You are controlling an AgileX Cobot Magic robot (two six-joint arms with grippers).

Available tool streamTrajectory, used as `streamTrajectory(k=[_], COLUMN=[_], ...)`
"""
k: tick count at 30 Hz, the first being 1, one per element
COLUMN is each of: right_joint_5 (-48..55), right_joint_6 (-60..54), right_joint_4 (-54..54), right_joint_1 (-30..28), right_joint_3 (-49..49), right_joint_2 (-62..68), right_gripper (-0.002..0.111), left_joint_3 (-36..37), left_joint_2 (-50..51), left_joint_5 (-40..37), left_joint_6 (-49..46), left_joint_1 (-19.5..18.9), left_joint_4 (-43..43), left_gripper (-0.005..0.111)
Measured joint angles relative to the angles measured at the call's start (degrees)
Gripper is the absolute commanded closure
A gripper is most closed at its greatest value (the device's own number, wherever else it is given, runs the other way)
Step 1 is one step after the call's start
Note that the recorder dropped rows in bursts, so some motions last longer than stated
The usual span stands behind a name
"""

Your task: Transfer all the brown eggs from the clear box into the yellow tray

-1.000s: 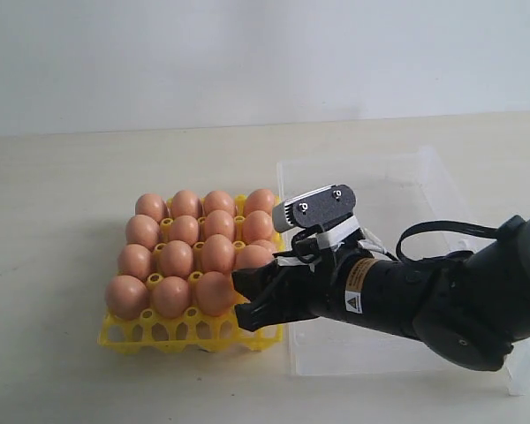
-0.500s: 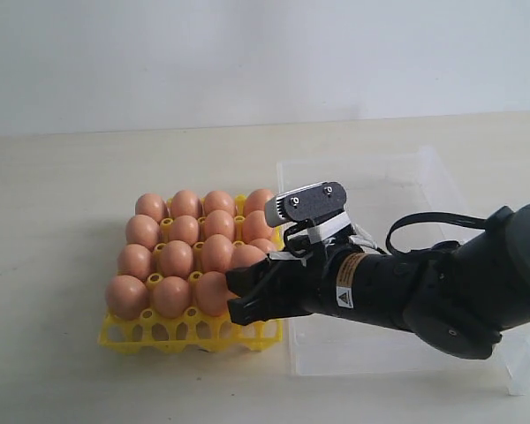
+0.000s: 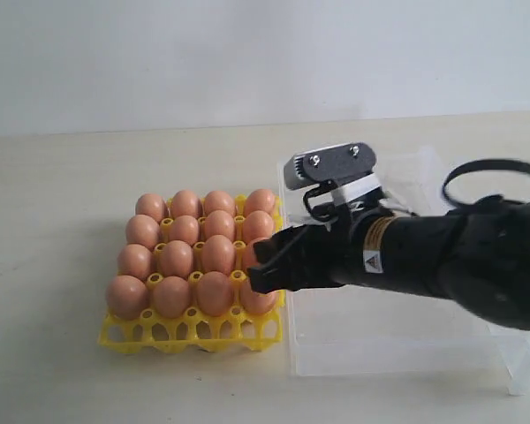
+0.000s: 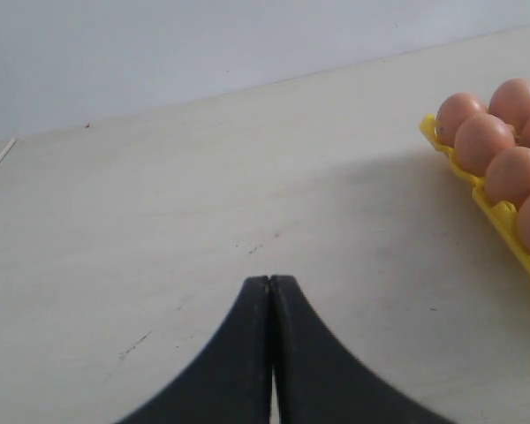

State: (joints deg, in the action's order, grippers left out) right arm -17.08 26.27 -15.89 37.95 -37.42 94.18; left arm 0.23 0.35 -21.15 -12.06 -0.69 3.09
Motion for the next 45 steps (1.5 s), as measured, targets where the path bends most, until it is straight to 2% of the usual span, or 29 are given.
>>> streamTrajectory(k=[1, 2, 4, 7, 15, 23, 38, 45], right_joint_5=[4.93, 7.71, 11.46, 11.45, 11.25, 11.25, 11.5, 11.5], right_joint_6=[-1.82, -4.2, -9.13, -12.45, -19.2, -20.09, -20.19, -20.19], right_joint_4=[1.59, 3.22, 7.71, 11.9, 14.34, 20.68, 25.11, 25.2], right_joint_1=[0.0, -0.13, -1.13, -3.8, -11.07, -14.84, -15.55, -25.18], right_joint_3=[0.0, 0.0, 0.0, 0.0, 1.89, 12.18, 25.88, 29.8], right_joint_2=[-3.72, -6.33, -12.66, -20.22, -33.0, -42.57, -61.38, -76.09], right_gripper=[0.105, 0.108, 0.108, 0.108, 0.108, 0.108, 0.108, 0.108], left_joint_3=[0.0, 0.0, 0.0, 0.0, 0.0, 0.0, 0.0, 0.0], left_joint_2=[0.0, 0.0, 0.0, 0.0, 0.0, 0.0, 0.0, 0.0], left_joint_5=[0.0, 0.0, 0.0, 0.0, 0.0, 0.0, 0.0, 0.0], left_joint_6=[0.0, 0.0, 0.0, 0.0, 0.0, 0.0, 0.0, 0.0], left_joint_1=[0.0, 0.0, 0.0, 0.0, 0.0, 0.0, 0.0, 0.0], left_joint_4=[0.0, 0.0, 0.0, 0.0, 0.0, 0.0, 0.0, 0.0], left_gripper=[0.107, 0.107, 0.107, 0.107, 0.107, 0.107, 0.107, 0.107])
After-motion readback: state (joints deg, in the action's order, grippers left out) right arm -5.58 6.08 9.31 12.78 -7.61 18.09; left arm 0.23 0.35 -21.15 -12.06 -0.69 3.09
